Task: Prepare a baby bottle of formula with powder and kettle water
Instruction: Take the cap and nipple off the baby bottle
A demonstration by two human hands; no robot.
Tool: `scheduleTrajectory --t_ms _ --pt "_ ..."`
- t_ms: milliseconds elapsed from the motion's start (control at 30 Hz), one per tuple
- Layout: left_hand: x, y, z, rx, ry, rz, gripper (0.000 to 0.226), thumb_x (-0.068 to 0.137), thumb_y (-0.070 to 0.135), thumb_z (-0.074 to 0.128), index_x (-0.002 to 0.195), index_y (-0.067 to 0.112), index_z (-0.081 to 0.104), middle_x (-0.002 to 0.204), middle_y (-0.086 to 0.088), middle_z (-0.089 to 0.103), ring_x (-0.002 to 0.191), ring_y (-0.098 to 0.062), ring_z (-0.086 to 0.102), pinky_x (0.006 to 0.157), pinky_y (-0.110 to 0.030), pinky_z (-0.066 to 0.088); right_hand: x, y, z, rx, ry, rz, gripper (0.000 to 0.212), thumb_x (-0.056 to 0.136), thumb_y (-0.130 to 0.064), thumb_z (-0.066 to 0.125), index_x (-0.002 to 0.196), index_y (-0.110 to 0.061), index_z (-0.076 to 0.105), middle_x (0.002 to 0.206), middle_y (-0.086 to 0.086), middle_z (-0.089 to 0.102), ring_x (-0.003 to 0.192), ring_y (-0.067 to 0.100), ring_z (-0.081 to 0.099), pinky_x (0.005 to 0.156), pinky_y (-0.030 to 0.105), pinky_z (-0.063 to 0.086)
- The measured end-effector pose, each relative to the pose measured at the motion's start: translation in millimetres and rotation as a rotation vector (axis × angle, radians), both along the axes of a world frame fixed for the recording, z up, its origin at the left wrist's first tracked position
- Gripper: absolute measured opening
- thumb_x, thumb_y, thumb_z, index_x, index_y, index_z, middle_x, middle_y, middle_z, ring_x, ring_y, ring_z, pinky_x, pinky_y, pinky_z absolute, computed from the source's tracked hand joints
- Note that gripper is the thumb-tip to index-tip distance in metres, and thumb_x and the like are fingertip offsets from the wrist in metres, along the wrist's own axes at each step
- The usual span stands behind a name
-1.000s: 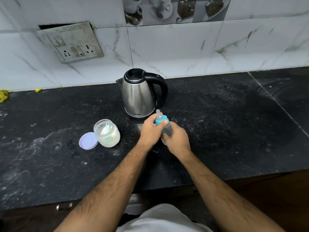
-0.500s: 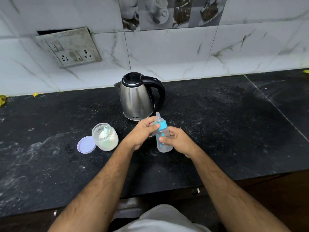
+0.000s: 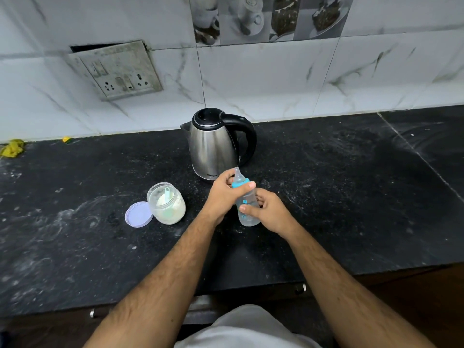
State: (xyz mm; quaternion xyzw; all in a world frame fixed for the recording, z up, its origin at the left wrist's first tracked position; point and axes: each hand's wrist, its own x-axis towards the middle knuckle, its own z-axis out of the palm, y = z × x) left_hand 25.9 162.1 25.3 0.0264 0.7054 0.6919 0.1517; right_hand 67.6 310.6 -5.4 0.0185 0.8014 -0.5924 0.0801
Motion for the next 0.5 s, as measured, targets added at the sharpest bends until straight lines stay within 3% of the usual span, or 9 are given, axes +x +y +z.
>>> scheduleTrajectory --t_ms 67,133,200,300,500 --pt "-1.1 -3.5 -1.1 0.050 -0.047 -0.087 0.050 0.089 0.020 0.072 0.134 0.022 0.050 0.123 0.009 0.061 0.109 -0.003 0.062 0.089 -0.022 0.054 -0.7 -0.3 -0.8 -0.018 -0.009 0.012 0.036 0.083 -0.020 0.079 0.116 -0.013 0.067 0.107 0.001 0.075 0.099 0.016 0.072 0.094 0.045 0.056" --pt "-2.3 -7.7 -4.1 0.117 -0.102 -0.111 0.050 0.095 0.015 0.062 0.142 0.021 0.043 0.134 0.004 0.061 0.119 -0.011 0.061 0.092 -0.024 0.050 -1.7 -0.8 -3.2 -0.015 0.014 0.003 0.036 0.082 -0.020 0.079 0.115 -0.014 0.067 0.105 0.002 0.075 0.098 0.017 0.072 0.093 0.046 0.056" --pt "-3.1 -12.6 -6.7 0.165 -0.116 -0.094 0.041 0.097 0.007 0.055 0.136 0.021 0.050 0.127 0.000 0.068 0.114 -0.016 0.064 0.090 -0.028 0.049 -3.0 -0.4 -5.3 0.009 0.028 -0.019 0.037 0.082 -0.022 0.079 0.116 -0.016 0.067 0.104 -0.001 0.075 0.097 0.015 0.072 0.092 0.045 0.056" --pt "-5.0 -18.2 -9.3 0.181 -0.116 -0.102 0.044 0.096 -0.001 0.051 0.136 0.018 0.051 0.119 -0.001 0.072 0.107 -0.016 0.068 0.084 -0.025 0.051 -3.8 0.3 -5.5 0.024 0.019 -0.024 0.038 0.083 -0.023 0.079 0.118 -0.018 0.066 0.105 -0.003 0.074 0.097 0.012 0.071 0.092 0.044 0.057" --pt "-5.2 -11.3 -7.5 0.087 -0.012 0.012 0.049 0.083 0.010 0.078 0.127 0.011 0.057 0.103 -0.006 0.074 0.095 -0.021 0.072 0.085 -0.034 0.058 -3.2 1.1 -5.0 0.054 0.053 -0.023 0.036 0.082 -0.027 0.079 0.115 -0.019 0.066 0.103 -0.004 0.074 0.095 0.012 0.071 0.090 0.044 0.057"
